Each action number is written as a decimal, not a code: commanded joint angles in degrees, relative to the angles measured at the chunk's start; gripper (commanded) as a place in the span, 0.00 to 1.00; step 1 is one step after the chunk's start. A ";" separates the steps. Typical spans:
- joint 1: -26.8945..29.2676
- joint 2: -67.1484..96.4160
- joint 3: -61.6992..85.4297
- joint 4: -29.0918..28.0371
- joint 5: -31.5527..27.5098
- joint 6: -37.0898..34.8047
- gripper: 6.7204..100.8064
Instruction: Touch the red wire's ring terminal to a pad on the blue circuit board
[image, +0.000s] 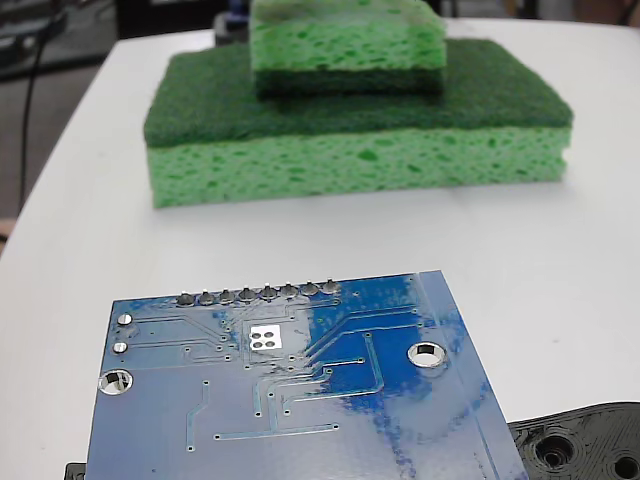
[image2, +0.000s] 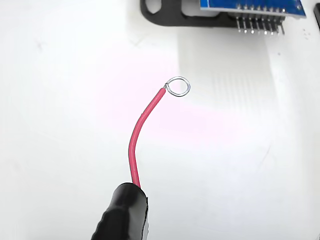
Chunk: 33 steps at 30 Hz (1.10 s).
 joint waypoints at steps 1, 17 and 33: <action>0.97 -10.02 -7.03 -0.53 -0.35 -0.88 0.99; 13.36 -49.39 -44.91 9.40 -11.60 -13.80 0.99; 18.63 -63.54 -47.20 2.02 -19.78 -21.45 0.99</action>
